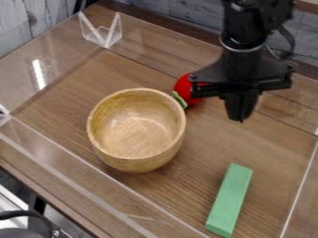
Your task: Remove the green object from the brown bowl and put it on the table
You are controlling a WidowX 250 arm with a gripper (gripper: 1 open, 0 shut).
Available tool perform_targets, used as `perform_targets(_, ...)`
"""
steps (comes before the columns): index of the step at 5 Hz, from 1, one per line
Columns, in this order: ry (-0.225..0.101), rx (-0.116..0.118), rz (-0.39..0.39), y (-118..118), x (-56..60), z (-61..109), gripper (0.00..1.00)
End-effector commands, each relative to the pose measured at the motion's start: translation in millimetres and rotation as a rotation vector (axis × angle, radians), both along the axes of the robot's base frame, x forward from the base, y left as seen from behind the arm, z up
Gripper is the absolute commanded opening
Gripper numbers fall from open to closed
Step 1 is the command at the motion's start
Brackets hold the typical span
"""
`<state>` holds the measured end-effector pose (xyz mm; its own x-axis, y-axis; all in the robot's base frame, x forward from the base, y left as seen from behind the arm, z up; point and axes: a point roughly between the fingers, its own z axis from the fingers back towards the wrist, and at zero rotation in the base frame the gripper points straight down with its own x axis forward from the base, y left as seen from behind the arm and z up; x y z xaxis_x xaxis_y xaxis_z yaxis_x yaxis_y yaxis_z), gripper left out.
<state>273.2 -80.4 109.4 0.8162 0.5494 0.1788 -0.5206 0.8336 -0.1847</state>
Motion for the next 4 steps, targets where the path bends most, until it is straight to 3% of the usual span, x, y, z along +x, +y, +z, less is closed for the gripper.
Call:
perform_targets(1,-0.065,-0.022,0.022,-6.5,12.1,8.5,0.0)
perform_targets(2,-0.057,-0.018,0.035,-12.6,12.9,-4.5,0.0)
perform_targets(3,-0.049,-0.018,0.014,-12.6,3.9,-5.9,0.0)
perform_targets(4,-0.048,-0.031,-0.009,-8.4,-6.5,4.8,0.0)
